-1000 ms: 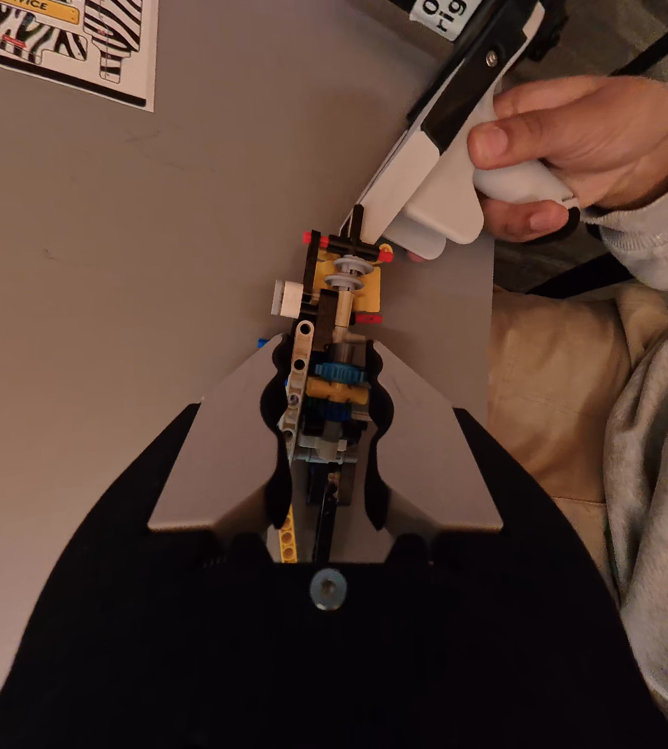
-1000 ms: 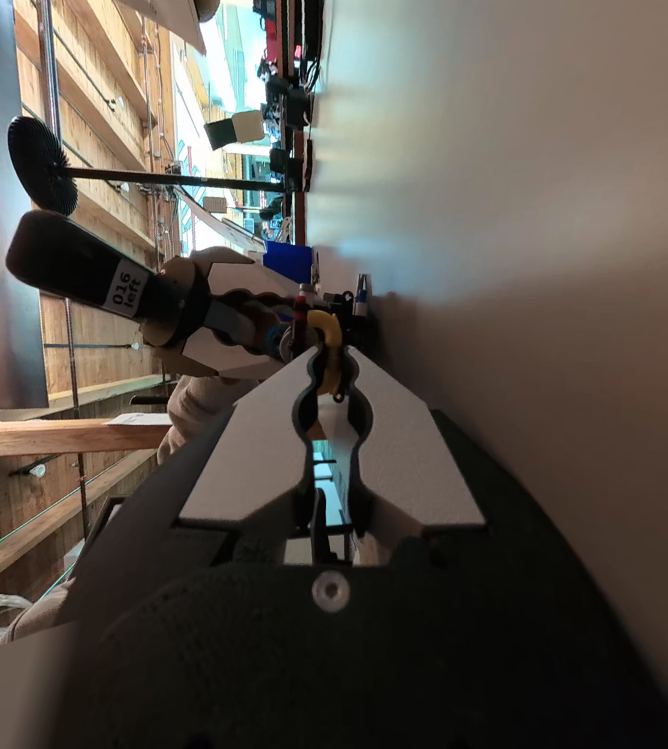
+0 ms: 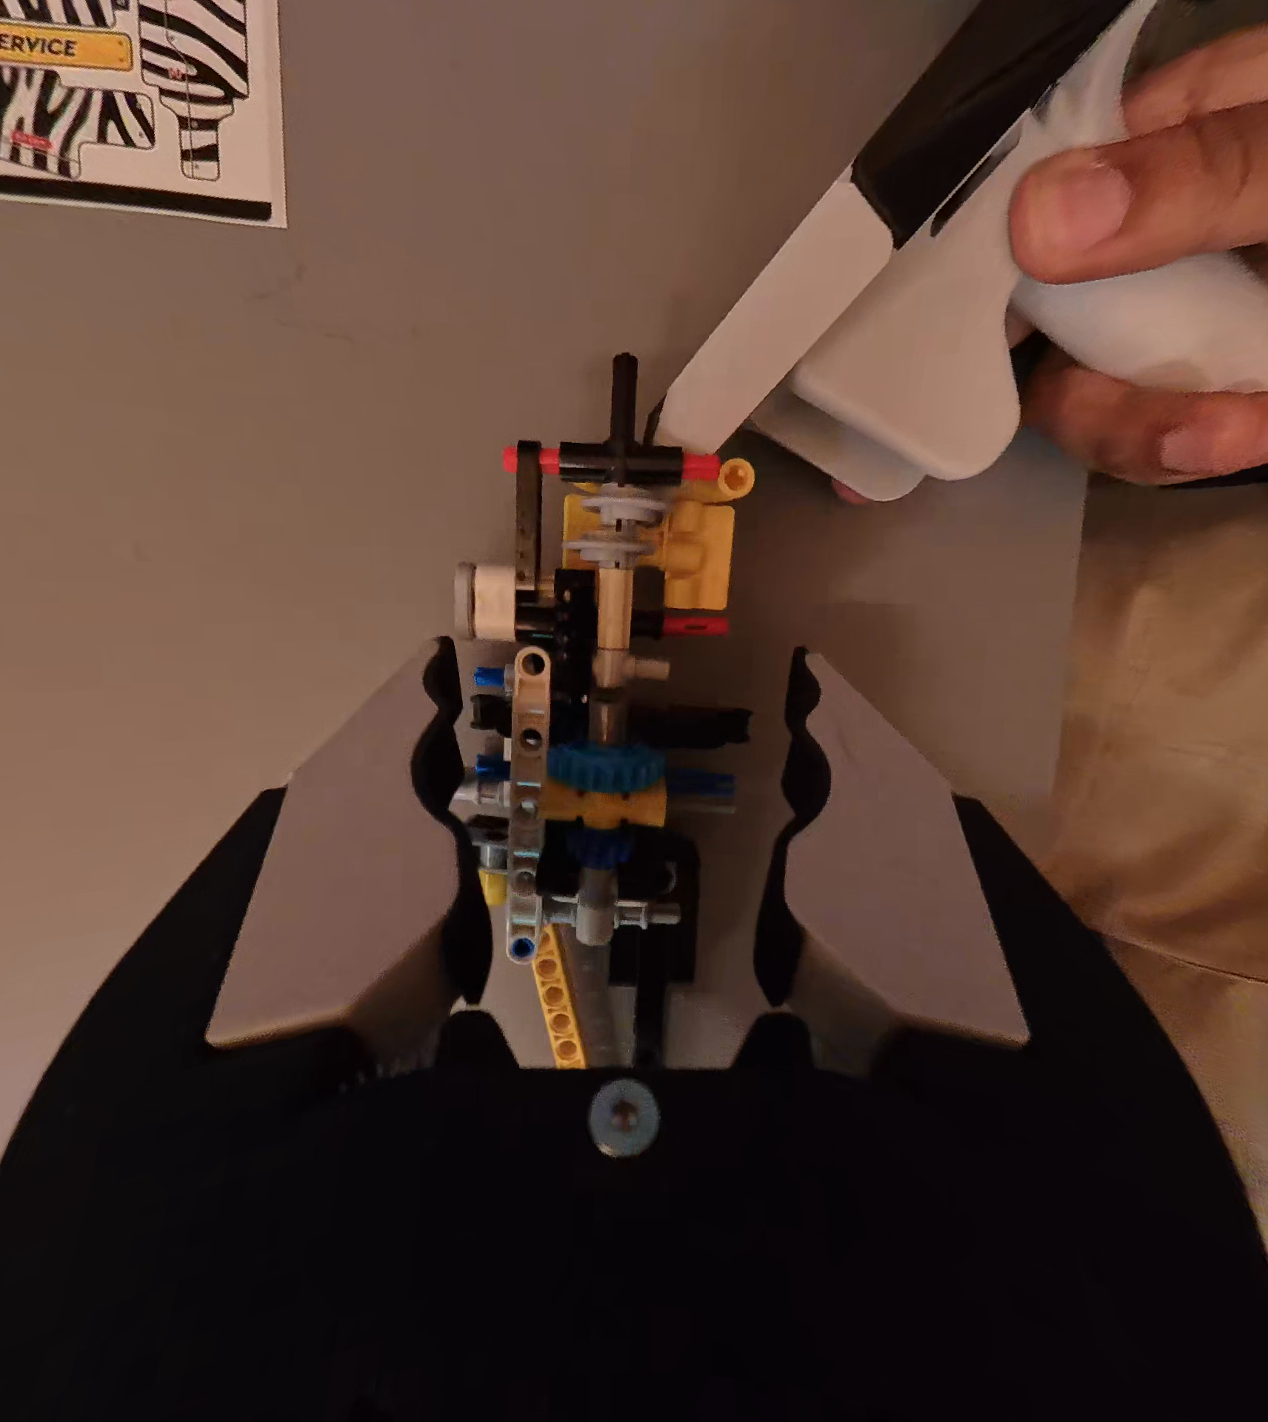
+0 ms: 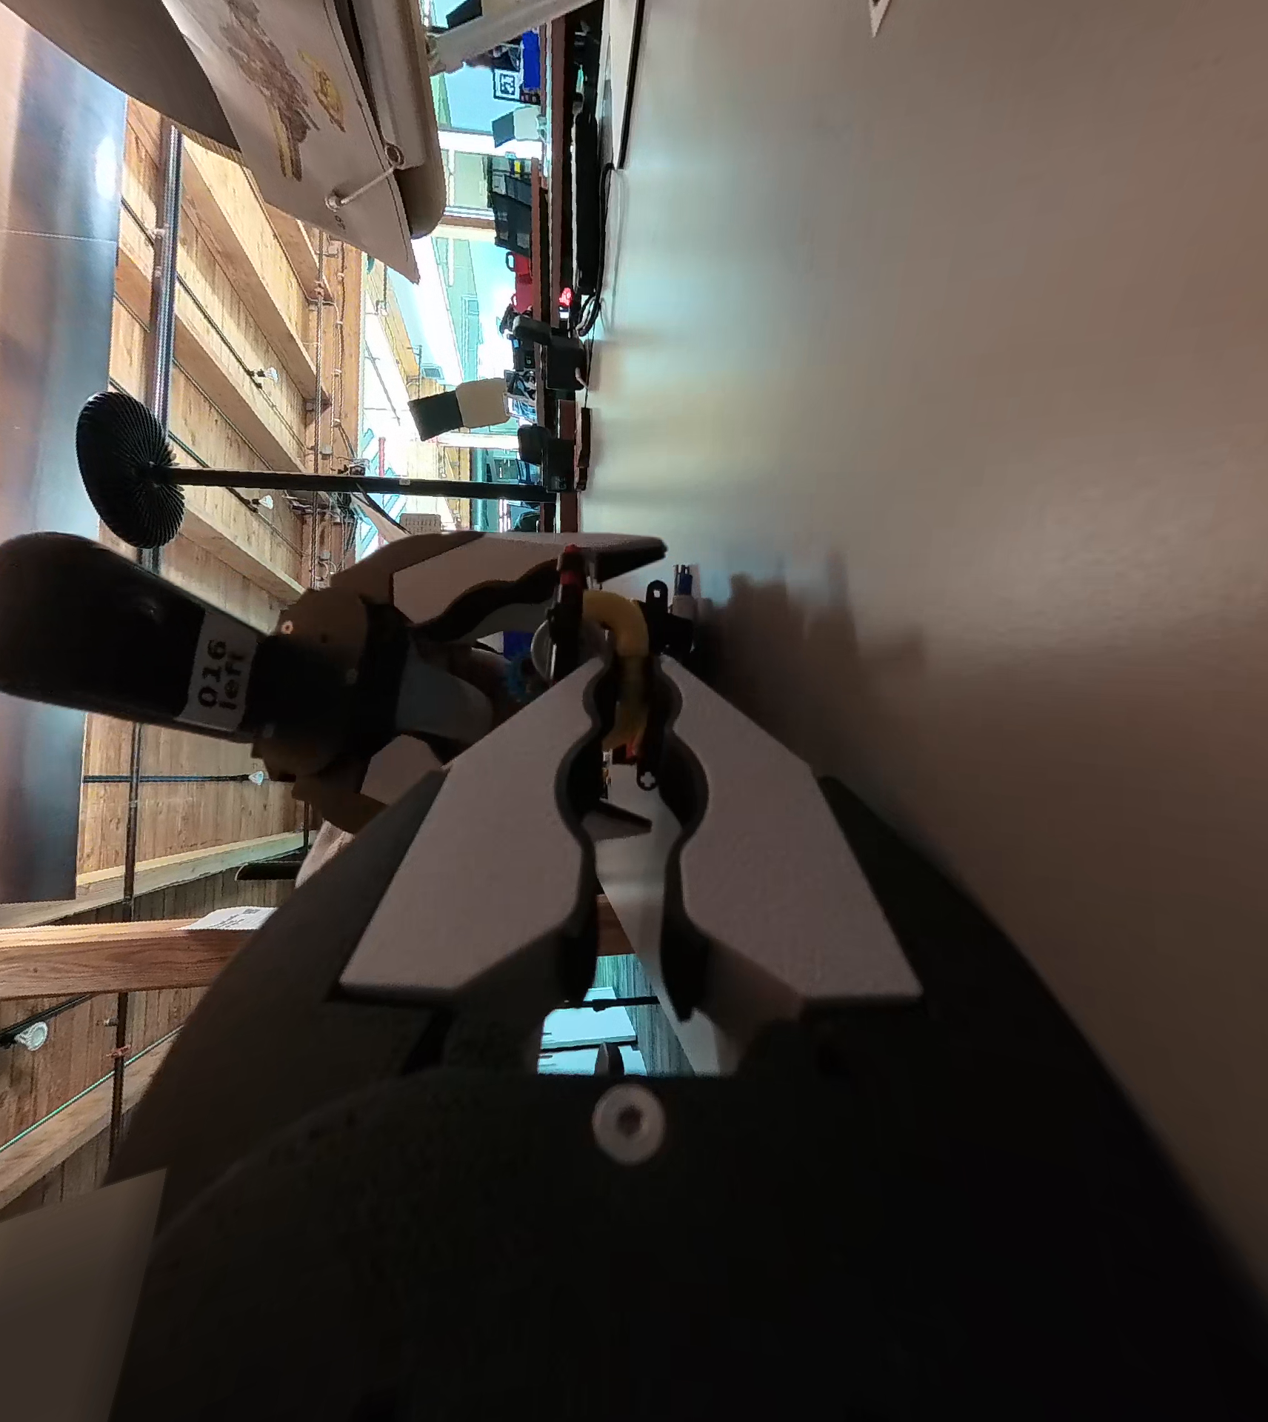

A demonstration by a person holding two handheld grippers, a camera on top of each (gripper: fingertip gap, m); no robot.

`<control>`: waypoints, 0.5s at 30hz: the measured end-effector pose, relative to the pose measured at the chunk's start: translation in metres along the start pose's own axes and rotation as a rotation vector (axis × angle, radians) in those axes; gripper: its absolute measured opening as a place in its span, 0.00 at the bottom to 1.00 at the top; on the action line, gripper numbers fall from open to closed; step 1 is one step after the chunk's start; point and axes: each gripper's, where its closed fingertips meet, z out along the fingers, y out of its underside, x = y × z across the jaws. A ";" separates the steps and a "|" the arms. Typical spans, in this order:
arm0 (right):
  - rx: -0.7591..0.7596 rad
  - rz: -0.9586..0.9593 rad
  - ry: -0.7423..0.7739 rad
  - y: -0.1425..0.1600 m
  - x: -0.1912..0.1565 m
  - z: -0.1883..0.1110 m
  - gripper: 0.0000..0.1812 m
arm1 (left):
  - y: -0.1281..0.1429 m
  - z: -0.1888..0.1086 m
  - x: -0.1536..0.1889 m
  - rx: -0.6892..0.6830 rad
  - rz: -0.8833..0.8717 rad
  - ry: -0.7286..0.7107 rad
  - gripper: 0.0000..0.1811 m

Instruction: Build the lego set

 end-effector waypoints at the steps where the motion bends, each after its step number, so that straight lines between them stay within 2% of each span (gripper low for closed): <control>1: 0.001 0.000 0.000 0.000 0.000 0.000 0.03 | 0.000 0.001 -0.001 -0.011 0.008 -0.009 0.46; 5: 0.007 0.002 -0.003 -0.001 0.000 0.000 0.03 | -0.001 0.003 -0.007 -0.026 0.026 -0.052 0.39; 15: 0.024 0.005 -0.002 -0.003 0.000 0.000 0.03 | -0.002 0.003 -0.011 -0.003 0.031 -0.088 0.34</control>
